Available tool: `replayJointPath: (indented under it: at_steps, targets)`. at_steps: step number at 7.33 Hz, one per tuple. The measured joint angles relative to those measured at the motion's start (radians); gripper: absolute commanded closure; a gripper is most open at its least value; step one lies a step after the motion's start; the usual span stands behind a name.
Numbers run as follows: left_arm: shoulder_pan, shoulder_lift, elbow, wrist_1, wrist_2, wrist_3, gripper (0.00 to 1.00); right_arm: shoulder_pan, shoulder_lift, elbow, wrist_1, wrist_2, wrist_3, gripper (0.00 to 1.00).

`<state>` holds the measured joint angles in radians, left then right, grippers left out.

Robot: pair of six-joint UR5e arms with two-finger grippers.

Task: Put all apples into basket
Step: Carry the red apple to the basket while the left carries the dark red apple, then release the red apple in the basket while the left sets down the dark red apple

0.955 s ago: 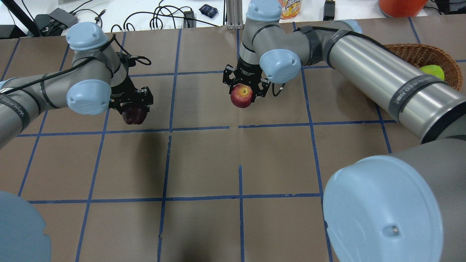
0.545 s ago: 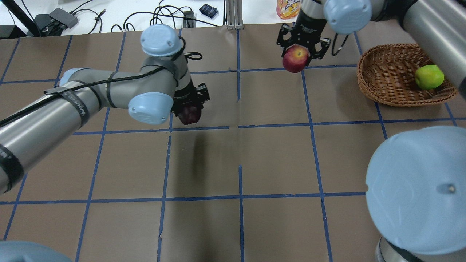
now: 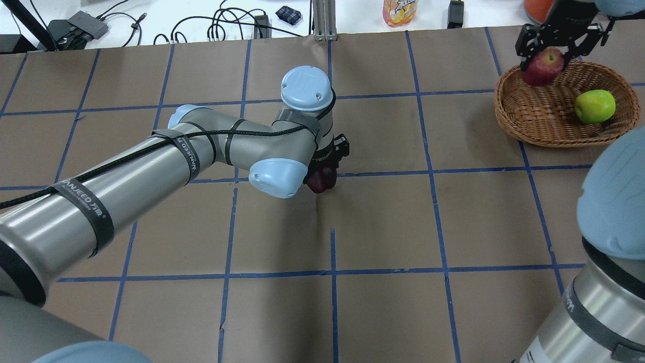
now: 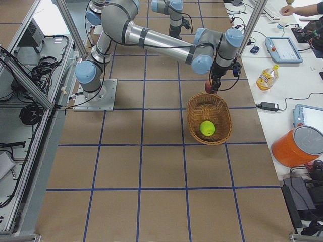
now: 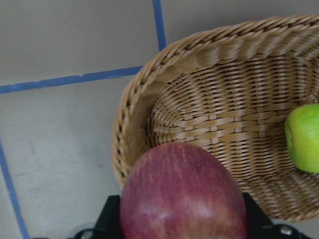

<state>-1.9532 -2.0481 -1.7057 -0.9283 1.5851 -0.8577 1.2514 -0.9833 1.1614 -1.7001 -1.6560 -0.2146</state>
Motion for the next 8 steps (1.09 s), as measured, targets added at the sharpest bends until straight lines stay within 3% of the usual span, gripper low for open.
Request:
replayJointPath:
  at_steps: [1,2,4,6,7,8]
  targets:
    - [-0.004,-0.017,0.004,0.010,-0.011,-0.041,0.39,-0.029,0.033,0.001,-0.034,-0.030,-0.051,1.00]
    - [-0.005,-0.031,0.008,0.035,-0.034,-0.070,0.00,-0.046,0.066,0.004,-0.070,-0.048,-0.076,1.00]
    - [-0.003,-0.045,0.012,0.091,-0.058,-0.083,0.00,-0.057,0.104,0.007,-0.088,-0.057,-0.088,0.96]
    - [0.004,-0.025,0.015,0.086,-0.062,-0.060,0.00,-0.060,0.127,0.010,-0.078,-0.069,-0.089,0.80]
    - [0.006,-0.002,0.017,0.055,-0.060,-0.006,0.00,-0.063,0.133,0.011,-0.060,-0.083,-0.089,0.57]
    - [0.016,0.035,0.019,0.001,-0.055,0.077,0.00,-0.066,0.137,0.014,-0.038,-0.090,-0.088,0.12]
